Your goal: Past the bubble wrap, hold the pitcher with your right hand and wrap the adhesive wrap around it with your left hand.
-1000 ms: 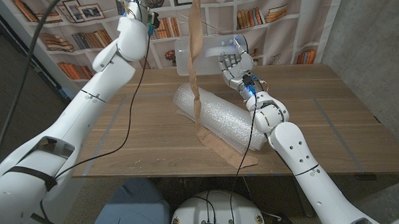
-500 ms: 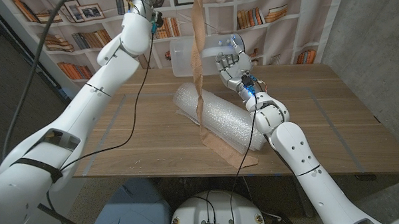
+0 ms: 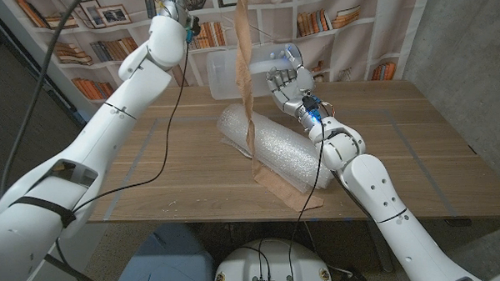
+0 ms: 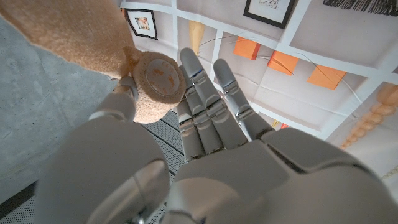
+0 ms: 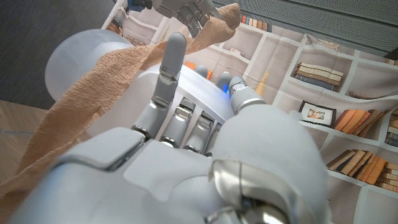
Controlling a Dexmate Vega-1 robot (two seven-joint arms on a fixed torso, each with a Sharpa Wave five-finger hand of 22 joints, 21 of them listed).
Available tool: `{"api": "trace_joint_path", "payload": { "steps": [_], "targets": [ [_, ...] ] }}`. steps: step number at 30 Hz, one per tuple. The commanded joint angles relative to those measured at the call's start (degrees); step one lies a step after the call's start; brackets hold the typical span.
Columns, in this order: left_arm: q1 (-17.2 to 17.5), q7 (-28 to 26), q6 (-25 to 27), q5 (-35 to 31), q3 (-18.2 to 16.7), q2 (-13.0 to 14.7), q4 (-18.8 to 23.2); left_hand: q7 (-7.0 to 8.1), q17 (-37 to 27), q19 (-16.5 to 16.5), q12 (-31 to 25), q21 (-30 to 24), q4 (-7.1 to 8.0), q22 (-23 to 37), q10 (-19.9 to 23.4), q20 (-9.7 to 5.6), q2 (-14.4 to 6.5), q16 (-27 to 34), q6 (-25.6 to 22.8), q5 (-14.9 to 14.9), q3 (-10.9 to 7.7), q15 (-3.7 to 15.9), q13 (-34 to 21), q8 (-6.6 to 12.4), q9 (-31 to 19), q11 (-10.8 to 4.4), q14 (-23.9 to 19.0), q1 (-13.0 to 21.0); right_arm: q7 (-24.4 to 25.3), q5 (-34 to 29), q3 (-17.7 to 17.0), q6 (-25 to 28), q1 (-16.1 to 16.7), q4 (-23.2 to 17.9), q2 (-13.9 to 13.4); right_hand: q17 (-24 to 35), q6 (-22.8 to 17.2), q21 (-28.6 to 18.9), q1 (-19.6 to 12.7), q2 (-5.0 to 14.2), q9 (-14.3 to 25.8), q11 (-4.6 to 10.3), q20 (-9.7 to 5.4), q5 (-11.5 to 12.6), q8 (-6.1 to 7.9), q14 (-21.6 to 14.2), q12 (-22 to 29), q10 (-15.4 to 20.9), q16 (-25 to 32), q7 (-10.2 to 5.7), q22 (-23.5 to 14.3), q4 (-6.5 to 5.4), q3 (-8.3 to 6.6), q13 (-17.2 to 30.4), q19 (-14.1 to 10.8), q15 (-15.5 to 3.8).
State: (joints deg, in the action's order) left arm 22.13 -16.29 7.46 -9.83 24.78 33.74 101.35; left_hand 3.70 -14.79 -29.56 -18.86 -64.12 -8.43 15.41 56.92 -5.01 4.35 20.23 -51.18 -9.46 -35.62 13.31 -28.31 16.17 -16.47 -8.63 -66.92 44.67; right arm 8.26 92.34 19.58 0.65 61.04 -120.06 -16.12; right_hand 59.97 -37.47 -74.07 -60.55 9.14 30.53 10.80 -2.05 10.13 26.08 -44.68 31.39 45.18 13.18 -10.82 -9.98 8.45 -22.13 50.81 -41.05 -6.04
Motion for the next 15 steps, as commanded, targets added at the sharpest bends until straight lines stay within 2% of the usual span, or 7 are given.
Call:
{"api": "trace_joint_path", "payload": {
  "steps": [1, 15],
  "targets": [
    [-0.17, -0.43, 2.84, 1.74, -0.69, 1.42, -0.80, 0.34, -0.18, 0.64, 0.30, -0.60, 0.25, -0.09, 1.35, 0.03, -14.66, -0.22, -0.76, -0.28, -0.48, 0.09, -0.21, 0.26, -0.51, -1.40, 0.33, 14.02, -0.39, 1.58, -0.10, 1.34, 1.07, -1.72, -1.63, 3.40, -0.23, 0.06, -0.53, -0.21, -0.04, 0.18, -5.34, 0.13, 0.39, -13.82, 0.35, 0.32, 0.36, 0.24, -0.17, 0.00, 0.25, 0.09, 16.36, -7.37],
    [-0.81, -1.05, 4.54, 2.64, 0.02, 1.99, -2.67, 0.38, -0.26, 0.99, 0.63, -1.49, 0.22, -0.75, 1.56, -0.12, -14.62, -0.36, -0.68, -0.21, -0.56, 0.14, -0.18, 0.07, -0.78, -1.31, 0.40, 13.99, -1.09, 2.56, -0.77, 1.11, 2.05, -3.20, -2.52, 3.38, -0.49, 0.02, -0.79, -0.28, -0.11, 0.10, -5.12, 0.07, 0.58, -14.05, 0.37, 0.98, 0.49, 0.43, -0.17, 0.13, 0.37, -0.26, 16.07, -7.37]
  ]
}}
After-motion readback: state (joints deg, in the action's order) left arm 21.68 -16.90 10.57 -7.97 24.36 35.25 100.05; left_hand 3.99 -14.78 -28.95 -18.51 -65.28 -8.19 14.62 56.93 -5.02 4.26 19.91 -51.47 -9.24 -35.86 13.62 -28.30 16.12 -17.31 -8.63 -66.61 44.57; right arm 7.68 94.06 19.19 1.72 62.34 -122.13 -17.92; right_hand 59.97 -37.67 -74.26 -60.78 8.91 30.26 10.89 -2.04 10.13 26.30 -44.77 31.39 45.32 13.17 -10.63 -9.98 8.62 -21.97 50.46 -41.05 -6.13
